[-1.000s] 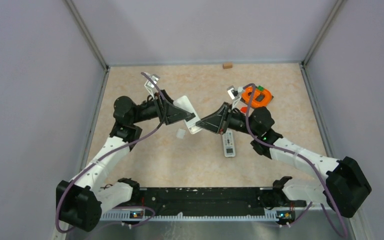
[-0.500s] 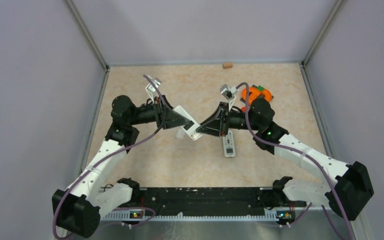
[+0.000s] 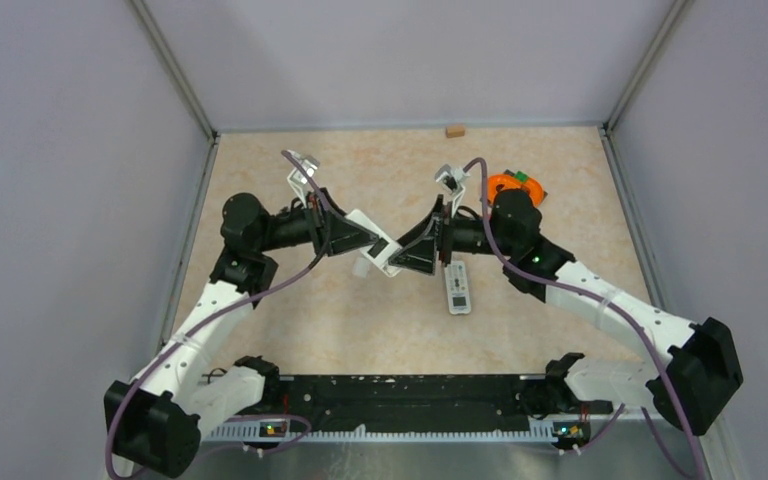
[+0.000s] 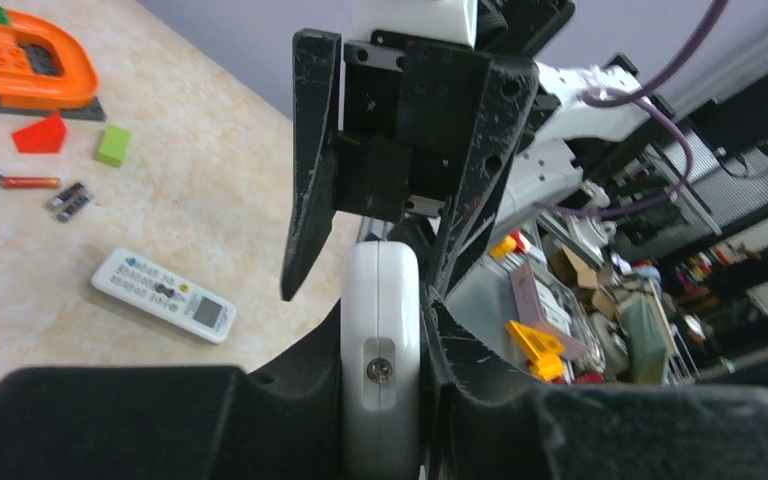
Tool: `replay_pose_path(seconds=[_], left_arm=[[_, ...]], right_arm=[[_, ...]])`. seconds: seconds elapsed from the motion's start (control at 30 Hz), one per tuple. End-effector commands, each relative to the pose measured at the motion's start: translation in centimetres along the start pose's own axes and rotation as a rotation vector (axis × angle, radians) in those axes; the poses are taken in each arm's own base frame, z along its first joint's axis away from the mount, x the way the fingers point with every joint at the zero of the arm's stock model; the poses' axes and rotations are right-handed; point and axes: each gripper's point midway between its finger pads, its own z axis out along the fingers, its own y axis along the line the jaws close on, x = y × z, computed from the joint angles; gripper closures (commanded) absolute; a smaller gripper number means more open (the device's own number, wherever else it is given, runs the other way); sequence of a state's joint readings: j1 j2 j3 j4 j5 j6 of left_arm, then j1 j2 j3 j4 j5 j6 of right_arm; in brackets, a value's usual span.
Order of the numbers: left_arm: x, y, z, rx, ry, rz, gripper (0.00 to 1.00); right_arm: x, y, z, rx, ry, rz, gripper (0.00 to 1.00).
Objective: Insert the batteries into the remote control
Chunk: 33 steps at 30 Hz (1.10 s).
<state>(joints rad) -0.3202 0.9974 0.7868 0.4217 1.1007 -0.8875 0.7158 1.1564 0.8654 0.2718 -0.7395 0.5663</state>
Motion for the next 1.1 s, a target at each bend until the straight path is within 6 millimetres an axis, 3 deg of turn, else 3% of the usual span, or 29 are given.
replay_pose_path(seconds=[0.0, 0.13, 0.23, 0.3, 0.43, 0.6, 0.73, 0.9, 1.07], left_arm=[[-1.4, 3.2, -0.5, -0.217, -0.097, 0.096, 1.00], [-2.9, 11.1, -4.5, -0.695, -0.259, 0.093, 1.00], [-3.2, 14.3, -8.0, -0.940, -0.365, 0.054, 1.00], [-3.3, 14.8, -8.9, -0.989, -0.394, 0.041, 1.00], [-3.4, 14.4, -8.4, -0.957, -0.395, 0.040, 1.00], [-2.7, 14.3, -7.5, -0.915, -0.356, 0.015, 1.00], [-2.2, 14.4, -7.2, -0.891, -0.346, 0.009, 1.00], [-1.9, 14.6, -6.9, -0.873, -0.341, 0.005, 1.00], [-1.9, 14.9, -6.5, -0.858, -0.331, -0.002, 1.00]], right_arm=[[-2.5, -3.2, -0.6, 0.207, -0.081, -0.038, 0.28], [-2.2, -8.9, -2.6, 0.512, -0.112, 0.047, 0.26], [-1.3, -13.3, -5.0, 0.723, -0.120, 0.127, 0.31], [-1.0, -16.1, -6.8, 0.859, -0.123, 0.128, 0.37], [-0.8, -20.6, -9.2, 1.070, -0.061, 0.030, 0.45], [1.7, -25.9, -10.3, 1.195, 0.267, -0.138, 0.40], [3.7, -29.6, -11.9, 1.221, 0.461, -0.145, 0.37], [4.6, -32.7, -13.5, 1.233, 0.516, -0.102, 0.40], [6.3, -33.7, -14.0, 1.166, 0.594, -0.066, 0.43]])
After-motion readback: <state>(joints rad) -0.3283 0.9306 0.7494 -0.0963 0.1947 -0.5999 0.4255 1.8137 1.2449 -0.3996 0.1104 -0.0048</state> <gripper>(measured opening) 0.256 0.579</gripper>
